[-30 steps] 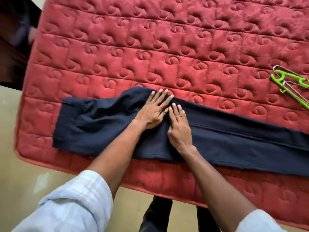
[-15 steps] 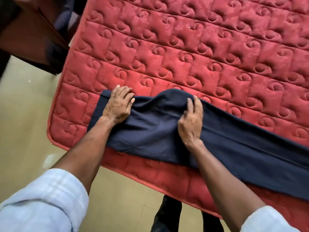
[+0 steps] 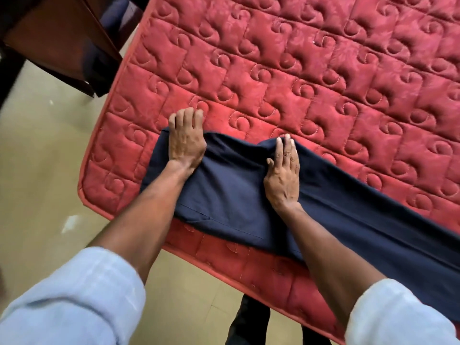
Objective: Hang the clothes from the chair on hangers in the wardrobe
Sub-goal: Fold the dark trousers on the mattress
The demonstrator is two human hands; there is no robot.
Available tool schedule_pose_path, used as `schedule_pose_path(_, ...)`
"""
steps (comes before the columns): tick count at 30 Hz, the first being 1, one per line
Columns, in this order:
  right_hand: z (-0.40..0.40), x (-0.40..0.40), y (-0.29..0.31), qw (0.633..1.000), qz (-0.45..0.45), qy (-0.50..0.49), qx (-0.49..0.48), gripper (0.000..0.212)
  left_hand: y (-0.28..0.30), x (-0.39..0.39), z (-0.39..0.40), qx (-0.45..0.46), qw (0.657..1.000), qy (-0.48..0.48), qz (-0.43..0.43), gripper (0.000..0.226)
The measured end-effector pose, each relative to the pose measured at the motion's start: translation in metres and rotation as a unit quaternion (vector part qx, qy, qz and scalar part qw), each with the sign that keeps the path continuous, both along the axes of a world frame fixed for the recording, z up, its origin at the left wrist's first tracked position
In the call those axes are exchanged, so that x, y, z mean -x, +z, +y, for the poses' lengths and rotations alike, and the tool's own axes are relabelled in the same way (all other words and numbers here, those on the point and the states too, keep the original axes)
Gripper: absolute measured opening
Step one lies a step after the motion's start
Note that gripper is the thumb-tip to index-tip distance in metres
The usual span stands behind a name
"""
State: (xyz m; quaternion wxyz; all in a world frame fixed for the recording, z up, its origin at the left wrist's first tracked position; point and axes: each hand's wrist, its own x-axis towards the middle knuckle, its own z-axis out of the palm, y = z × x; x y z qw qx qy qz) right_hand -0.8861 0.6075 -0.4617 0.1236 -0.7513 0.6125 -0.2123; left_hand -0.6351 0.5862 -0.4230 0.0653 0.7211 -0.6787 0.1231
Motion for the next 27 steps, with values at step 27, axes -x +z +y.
schedule_pose_path(27, 0.062, 0.044, 0.007, 0.978, 0.132, -0.03, -0.156, 0.07, -0.024, 0.057, 0.113, -0.234, 0.962, 0.101, 0.094, 0.084)
